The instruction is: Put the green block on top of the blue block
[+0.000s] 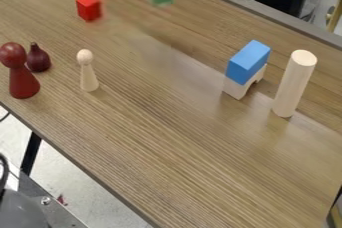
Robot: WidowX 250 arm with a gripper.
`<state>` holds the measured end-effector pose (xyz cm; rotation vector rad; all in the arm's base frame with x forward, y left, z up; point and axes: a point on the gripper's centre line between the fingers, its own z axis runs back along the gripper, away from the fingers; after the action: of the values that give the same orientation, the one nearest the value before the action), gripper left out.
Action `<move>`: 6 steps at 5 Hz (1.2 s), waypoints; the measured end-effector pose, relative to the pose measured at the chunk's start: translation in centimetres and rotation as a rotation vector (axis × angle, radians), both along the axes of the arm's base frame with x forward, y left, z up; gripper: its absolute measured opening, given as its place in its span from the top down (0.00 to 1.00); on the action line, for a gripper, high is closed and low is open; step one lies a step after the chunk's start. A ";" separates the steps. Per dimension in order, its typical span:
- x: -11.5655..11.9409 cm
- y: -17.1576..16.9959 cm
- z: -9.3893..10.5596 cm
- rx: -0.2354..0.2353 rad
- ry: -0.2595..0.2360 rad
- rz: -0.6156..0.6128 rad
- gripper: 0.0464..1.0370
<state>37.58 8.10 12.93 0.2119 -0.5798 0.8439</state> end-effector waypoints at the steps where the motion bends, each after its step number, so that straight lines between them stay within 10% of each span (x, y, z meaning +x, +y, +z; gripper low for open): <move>1: 0.9 -3.3 -0.3 -0.014 0.038 -0.241 0.46; 3: 0.9 -7.5 0.9 -0.057 0.030 -0.698 0.46; 6: -1.2 -10.1 0.4 -0.037 0.039 -0.905 0.46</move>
<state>36.40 -1.96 13.31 -0.0768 -0.5459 -0.0270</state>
